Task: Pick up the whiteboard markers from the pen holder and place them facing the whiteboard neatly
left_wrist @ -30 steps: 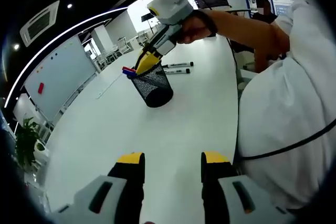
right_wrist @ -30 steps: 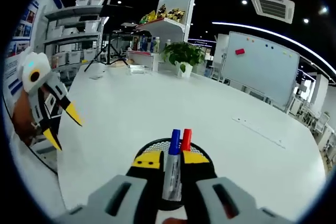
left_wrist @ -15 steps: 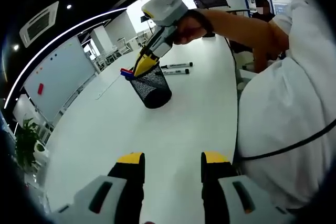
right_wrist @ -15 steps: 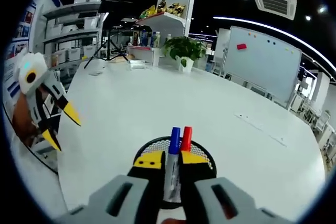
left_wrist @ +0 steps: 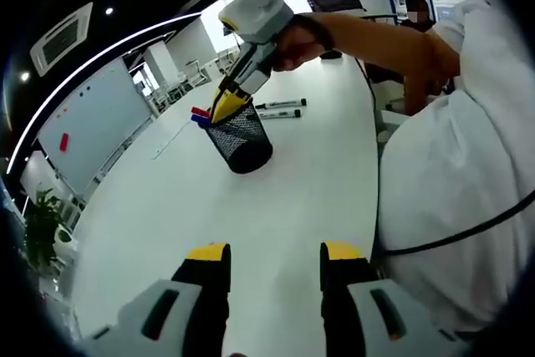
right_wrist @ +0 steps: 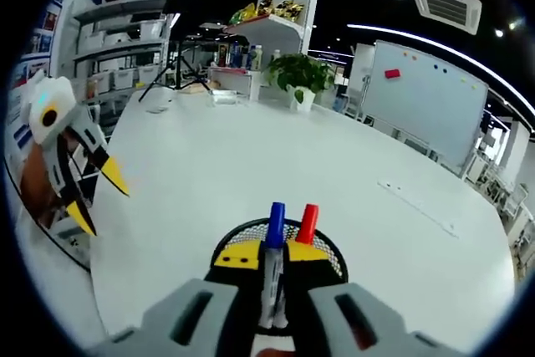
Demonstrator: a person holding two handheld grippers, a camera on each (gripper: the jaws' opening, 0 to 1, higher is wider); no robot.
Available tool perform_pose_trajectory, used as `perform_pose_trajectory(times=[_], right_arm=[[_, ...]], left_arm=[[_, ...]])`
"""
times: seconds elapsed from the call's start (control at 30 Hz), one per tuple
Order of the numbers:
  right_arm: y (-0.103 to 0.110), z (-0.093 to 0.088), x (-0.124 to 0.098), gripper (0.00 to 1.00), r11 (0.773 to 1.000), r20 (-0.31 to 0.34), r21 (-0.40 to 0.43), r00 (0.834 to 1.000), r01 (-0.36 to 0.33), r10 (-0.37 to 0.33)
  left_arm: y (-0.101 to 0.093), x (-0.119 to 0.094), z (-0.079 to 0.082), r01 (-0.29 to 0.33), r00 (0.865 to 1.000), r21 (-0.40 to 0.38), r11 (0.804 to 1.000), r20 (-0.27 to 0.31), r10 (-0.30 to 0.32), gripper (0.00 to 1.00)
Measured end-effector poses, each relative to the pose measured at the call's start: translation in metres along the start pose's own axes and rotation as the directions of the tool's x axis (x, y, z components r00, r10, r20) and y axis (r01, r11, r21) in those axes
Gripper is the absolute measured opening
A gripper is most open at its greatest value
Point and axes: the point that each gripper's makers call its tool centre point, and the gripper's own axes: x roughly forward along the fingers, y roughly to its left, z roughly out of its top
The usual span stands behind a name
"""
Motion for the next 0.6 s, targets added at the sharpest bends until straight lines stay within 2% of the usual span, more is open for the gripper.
perform_pose_trajectory(times=[0.6], right_arm=[[0.0034,0.0011,-0.0002,0.08,0.999,0.022,0.045,1.0,-0.016,0.015]], left_arm=[[-0.0008,0.0012,-0.0036,0.006,1.0,-0.002,1.0,-0.006,-0.006,0.45]])
